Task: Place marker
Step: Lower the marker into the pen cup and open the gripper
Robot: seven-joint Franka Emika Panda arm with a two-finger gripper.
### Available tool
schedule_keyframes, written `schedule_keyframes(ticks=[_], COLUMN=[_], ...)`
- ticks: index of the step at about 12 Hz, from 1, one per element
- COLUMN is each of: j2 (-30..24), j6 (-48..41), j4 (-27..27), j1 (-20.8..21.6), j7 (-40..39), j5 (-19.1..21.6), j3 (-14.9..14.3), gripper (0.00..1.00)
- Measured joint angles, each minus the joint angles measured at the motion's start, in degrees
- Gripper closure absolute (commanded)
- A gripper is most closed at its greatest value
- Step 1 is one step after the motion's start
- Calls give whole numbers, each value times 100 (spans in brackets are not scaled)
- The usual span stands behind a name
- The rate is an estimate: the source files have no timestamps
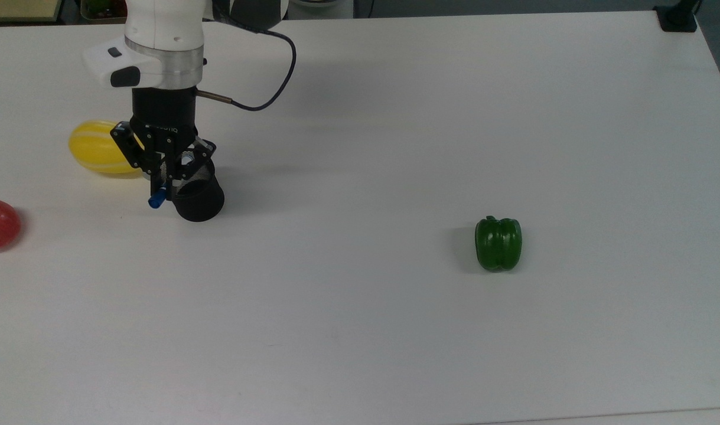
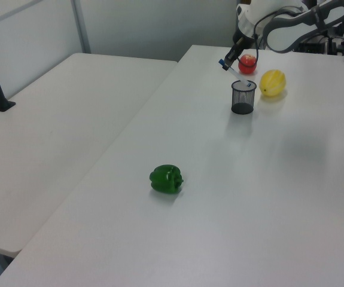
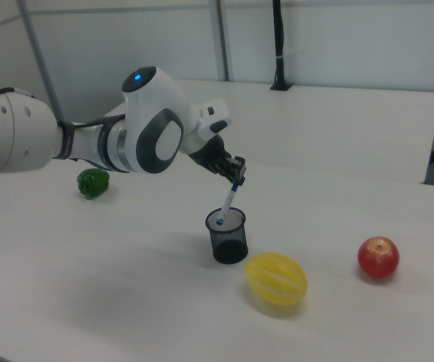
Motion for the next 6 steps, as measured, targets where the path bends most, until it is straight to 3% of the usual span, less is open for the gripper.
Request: schedule_keyframes(ticks=[6], j2=[100], j6=[25], j4=[-11], j1=[-1], j7=[4], j5=[0], j3=[0], gripper=[75])
